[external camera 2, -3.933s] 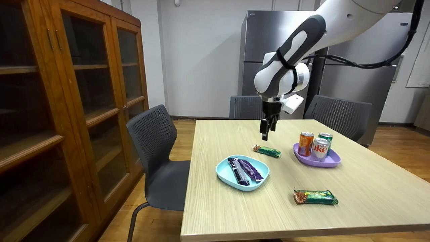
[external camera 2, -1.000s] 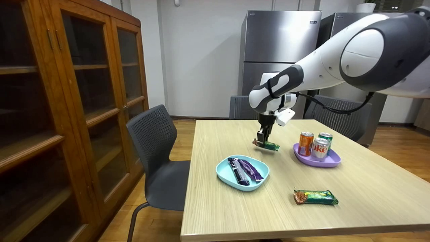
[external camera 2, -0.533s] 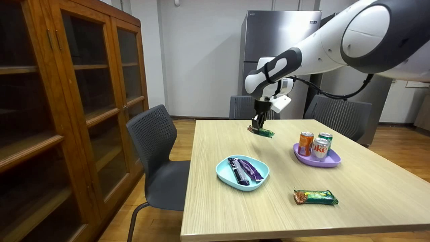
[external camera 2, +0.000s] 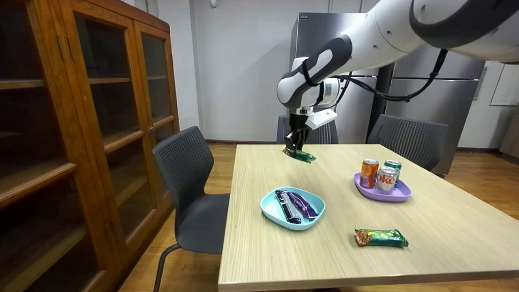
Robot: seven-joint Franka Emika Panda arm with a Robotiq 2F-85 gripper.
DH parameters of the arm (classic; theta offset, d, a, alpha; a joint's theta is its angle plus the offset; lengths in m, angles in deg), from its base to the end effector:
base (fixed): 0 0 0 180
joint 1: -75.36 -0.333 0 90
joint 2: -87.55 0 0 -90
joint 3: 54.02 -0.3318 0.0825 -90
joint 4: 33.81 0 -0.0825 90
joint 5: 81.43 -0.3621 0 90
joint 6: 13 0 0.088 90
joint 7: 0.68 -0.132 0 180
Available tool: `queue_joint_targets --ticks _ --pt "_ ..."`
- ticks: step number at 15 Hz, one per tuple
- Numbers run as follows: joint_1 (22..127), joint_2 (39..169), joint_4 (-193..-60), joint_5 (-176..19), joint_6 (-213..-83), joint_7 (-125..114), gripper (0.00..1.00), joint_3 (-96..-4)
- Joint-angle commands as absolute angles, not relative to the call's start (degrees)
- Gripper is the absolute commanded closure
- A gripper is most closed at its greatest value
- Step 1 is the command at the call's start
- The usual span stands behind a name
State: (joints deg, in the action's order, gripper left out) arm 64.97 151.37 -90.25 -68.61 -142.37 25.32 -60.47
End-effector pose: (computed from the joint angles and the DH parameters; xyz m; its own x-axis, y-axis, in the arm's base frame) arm 0.7749 0.1877 0.1805 0.6839 0.7222 0.1037 0.7064 -0.6910 0.1537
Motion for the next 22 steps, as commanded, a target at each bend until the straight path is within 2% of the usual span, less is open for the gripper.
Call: queue_joint_targets --ticks 1,12,22 --pt "62.3 142.4 -103.6 -67.8 -145.2 16.3 0.87 -58.8" --pt "56.7 131.2 -125.1 -67.6 -146.8 -1.1 0.87 -57.5" --pt "55.4 131.2 -129.5 -68.3 -146.4 -5.0 0.87 -58.4"
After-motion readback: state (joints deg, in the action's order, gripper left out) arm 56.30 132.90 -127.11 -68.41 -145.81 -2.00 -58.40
